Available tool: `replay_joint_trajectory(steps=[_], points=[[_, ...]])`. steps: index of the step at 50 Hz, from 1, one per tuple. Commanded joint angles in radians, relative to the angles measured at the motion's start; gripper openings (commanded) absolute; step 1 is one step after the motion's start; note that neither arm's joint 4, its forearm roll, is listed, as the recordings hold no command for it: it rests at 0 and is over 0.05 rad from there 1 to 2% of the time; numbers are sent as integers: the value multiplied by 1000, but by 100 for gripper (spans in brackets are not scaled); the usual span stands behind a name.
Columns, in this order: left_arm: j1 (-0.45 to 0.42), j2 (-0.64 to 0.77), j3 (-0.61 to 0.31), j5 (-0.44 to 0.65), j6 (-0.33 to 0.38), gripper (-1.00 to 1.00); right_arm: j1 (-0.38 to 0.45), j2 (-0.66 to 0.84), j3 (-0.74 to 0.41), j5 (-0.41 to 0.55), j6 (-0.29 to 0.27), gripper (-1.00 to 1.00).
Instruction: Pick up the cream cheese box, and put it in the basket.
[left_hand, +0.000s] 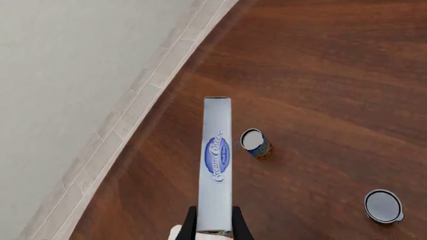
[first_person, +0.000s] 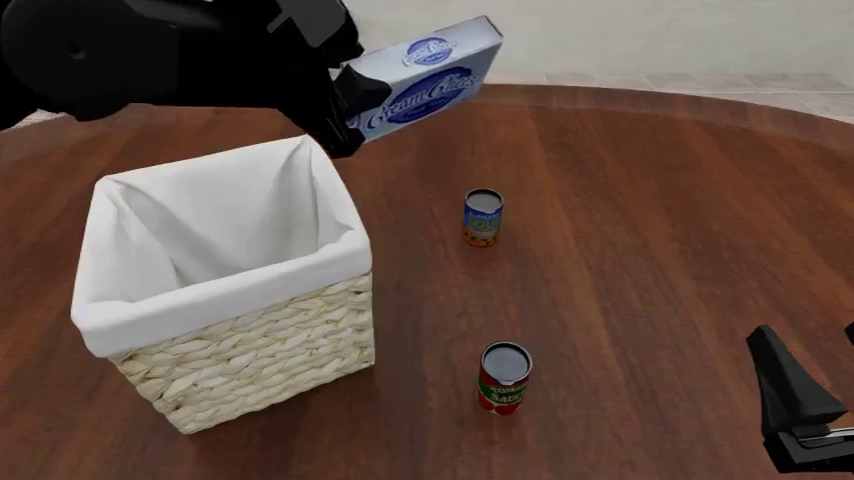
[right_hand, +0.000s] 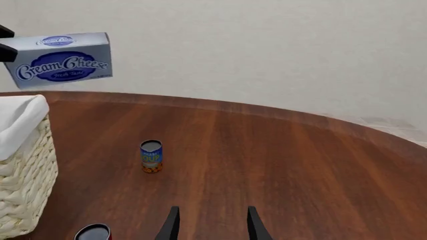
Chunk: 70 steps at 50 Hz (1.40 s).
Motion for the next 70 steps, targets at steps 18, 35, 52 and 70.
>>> replay_joint_trajectory(steps=[18,35,52,70], points=[[47,-58,28,11,20,-100,7,0,0,0,-9,100],[70,-86,43,18,23,-100,13,0,0,0,-17,100],[101,-123,76,25,28,-100,19,0,1,1,-23,100],[138,-185,139,33,34,-100,23,0,1,-1,-41,100]])
